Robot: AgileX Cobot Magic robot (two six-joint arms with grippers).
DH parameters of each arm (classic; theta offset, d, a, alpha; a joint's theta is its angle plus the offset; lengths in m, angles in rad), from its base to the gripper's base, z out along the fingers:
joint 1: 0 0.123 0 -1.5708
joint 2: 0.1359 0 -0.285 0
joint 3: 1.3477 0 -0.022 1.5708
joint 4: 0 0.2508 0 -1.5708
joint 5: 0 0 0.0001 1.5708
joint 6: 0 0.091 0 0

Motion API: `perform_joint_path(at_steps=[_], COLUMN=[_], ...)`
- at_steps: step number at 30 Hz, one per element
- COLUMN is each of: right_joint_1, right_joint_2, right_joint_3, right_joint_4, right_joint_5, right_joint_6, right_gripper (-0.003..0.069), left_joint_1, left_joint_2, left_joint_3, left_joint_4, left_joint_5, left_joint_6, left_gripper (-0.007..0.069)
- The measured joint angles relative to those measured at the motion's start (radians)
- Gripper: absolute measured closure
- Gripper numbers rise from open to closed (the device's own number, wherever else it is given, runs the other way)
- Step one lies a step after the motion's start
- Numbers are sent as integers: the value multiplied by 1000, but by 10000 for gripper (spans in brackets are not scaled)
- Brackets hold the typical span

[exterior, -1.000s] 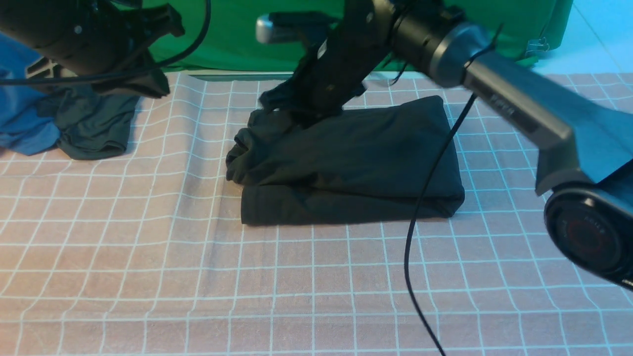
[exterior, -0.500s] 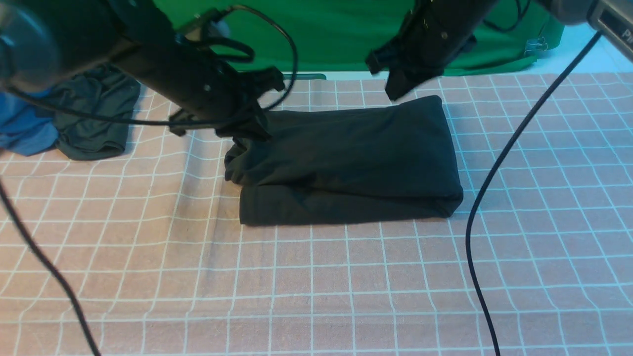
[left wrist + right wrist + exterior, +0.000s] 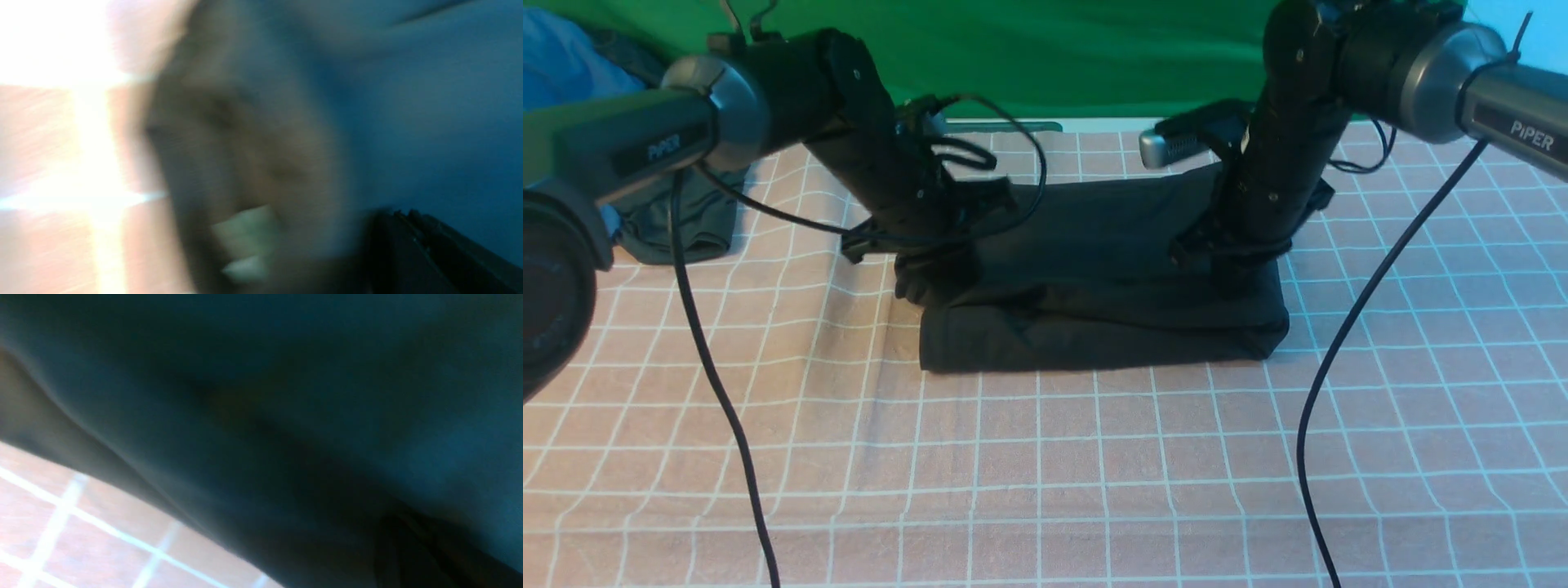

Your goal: Fold a long-sleeved shirt over a pink coffee tablecloth.

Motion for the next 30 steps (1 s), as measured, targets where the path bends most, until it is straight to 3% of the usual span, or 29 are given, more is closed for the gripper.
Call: perform_joint_path(at_steps=[4,19,30], right_joint_1=[-16,-48,-134], right_joint_2=[-1,-96,-549], right_joint_3=[63,136,136], right_joint_4=[-17,-30,-52], right_joint_5=[-31,-23,22], right_joint_6=[30,45,18], right_gripper=[620,620,620], left_joint_1=[3,3,3], left_joint_2=[2,-28,-475], left_joint_3=[-1,-1,9], left_joint_4=[93,116,117], left_joint_5=[68,217,260], left_joint_6=[-72,-114,-106], left_gripper=[611,611,611])
